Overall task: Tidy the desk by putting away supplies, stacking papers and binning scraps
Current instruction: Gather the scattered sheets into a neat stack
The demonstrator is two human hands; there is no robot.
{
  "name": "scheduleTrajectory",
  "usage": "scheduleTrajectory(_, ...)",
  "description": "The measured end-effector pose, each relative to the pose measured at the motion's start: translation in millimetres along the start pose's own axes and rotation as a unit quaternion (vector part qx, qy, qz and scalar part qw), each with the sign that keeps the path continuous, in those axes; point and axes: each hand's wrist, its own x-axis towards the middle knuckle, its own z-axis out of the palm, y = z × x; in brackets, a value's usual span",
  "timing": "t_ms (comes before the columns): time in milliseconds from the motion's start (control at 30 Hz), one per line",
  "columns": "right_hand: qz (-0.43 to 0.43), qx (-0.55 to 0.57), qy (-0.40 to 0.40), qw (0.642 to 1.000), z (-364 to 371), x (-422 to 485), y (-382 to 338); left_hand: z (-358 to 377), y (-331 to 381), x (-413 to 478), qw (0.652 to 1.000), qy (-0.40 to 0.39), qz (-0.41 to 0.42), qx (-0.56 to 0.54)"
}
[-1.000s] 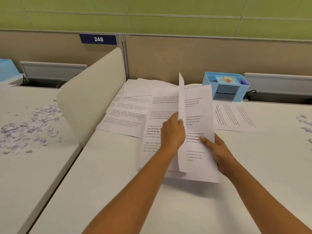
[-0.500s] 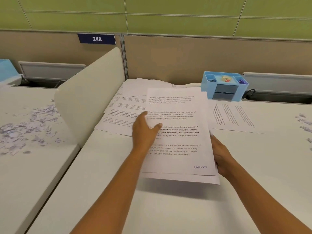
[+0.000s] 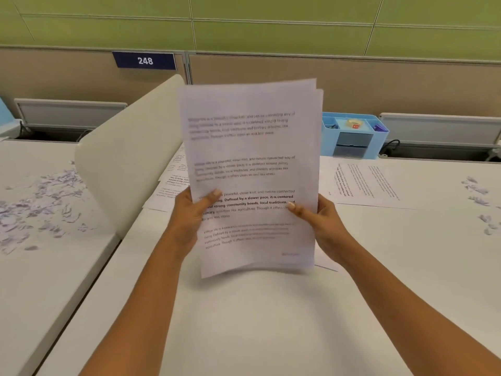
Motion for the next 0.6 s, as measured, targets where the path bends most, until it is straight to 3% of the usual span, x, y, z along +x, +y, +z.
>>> scheduleTrajectory(133,-0.016,-0.017,0.001,1.000,11.4,4.4,5.7,-12.3,2.8,-6.8,0.998,-0.026,0.049,0.011)
scheduleTrajectory(300,0.017,-0.084,-0.044,0.995,17.1,2.8,26.8,-23.8,-24.2,-15.4,0.996,-0.052,-0.018,0.065)
scheduleTrajectory(467,0.041,-0.149,-0.076,0.985,1.4,10.6,33.9,-29.9,-32.4,-12.8,0.995,0.029,-0.051,0.083)
scheduleTrajectory(533,0.031,-0.259,-0.049,0.964,-13.1,16.2,42.5,-35.7,-33.7,-11.0,0.992,0.068,-0.051,0.094)
scheduleTrajectory(600,0.035,-0.419,-0.036,0.907,-31.1,20.0,52.3,-42.2,-35.3,-10.4,0.989,0.100,-0.048,0.095)
